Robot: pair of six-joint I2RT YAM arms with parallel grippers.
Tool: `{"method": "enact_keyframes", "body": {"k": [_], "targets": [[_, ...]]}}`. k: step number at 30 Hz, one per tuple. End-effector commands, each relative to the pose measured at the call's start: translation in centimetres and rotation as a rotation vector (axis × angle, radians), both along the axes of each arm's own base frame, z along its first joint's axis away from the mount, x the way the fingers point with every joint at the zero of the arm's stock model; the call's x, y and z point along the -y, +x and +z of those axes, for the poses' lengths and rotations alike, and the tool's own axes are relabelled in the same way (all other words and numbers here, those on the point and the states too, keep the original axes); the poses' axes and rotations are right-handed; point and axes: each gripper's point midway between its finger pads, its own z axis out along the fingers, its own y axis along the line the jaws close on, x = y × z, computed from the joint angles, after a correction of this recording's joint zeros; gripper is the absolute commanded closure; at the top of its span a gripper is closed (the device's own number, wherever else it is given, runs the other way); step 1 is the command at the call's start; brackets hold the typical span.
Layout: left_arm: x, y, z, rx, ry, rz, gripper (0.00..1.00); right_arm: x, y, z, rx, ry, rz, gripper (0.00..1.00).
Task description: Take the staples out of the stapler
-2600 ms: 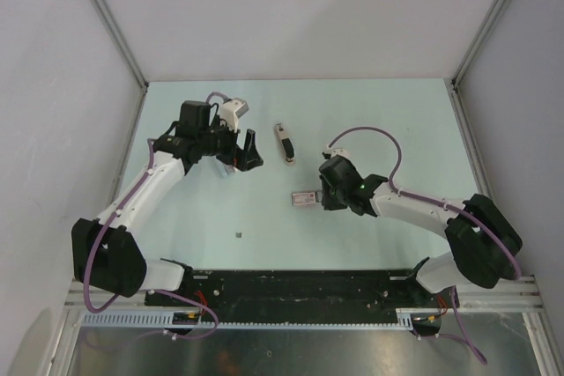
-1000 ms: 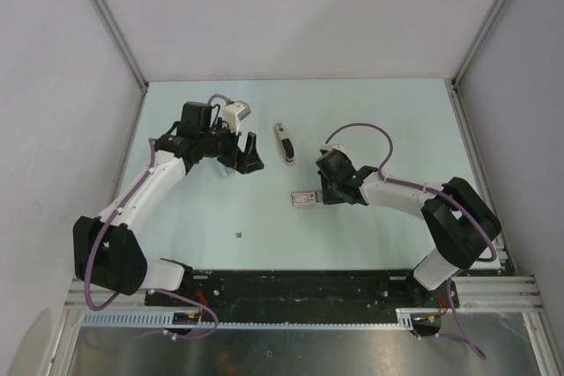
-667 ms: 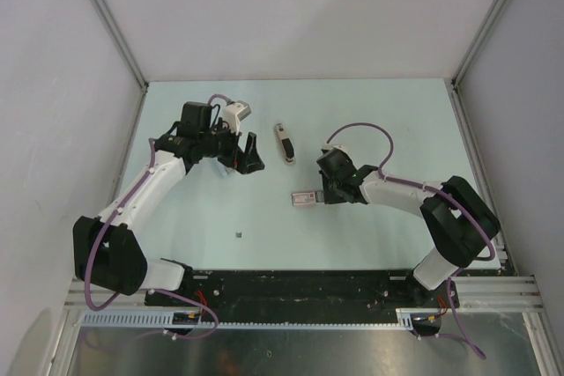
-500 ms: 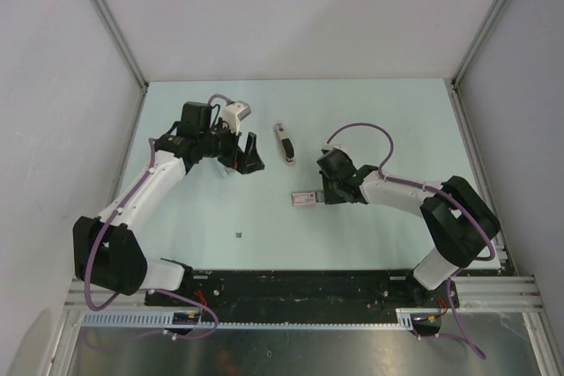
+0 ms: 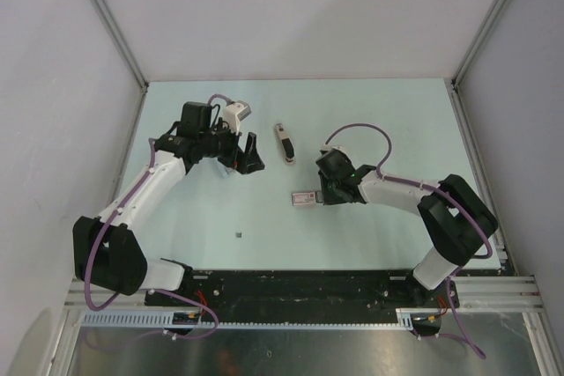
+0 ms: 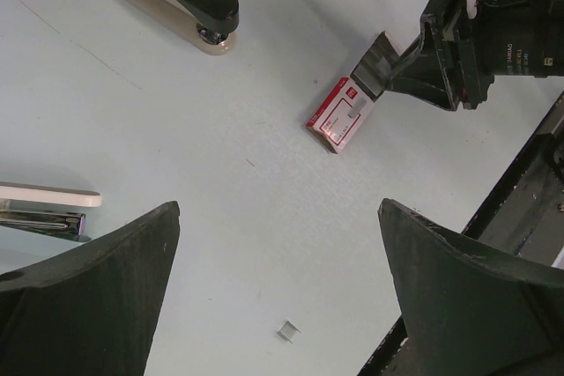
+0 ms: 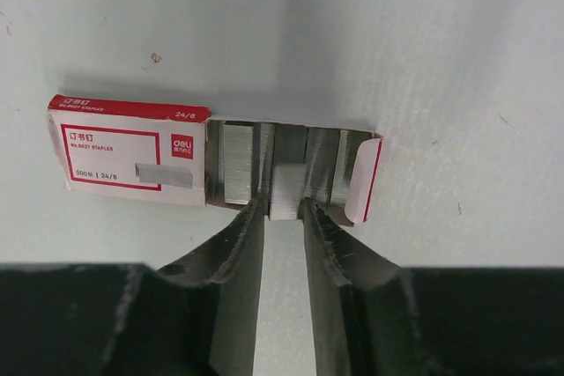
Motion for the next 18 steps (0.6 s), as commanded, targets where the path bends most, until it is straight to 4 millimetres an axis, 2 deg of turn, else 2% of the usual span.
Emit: {"method": "enact_keyframes", "body": {"k": [1,6,9,18], "targets": [[0.4,-0.3,1.8,0.084,-0.01,-0.063,0.01,-0.6,0.9,0.9,0.021,0.008,0.005,0.67],[0.4,-0.3,1.8,0.085,-0.013,-0.066,0.01,-0.6,1.0,1.4,0.03,0.014,0.003,0.58],[0.5,-0.4,1.8,0.083,-0.015,-0.068,0.01,-0.6,1.2,2.2,0.044,0.018,0.0,0.57],[0.4,-0.4,1.3,0.073,-0.008,-0.071,0.01,-0.8,1.7,7.9,0.151,0.107,-0.011,0.66]]}}
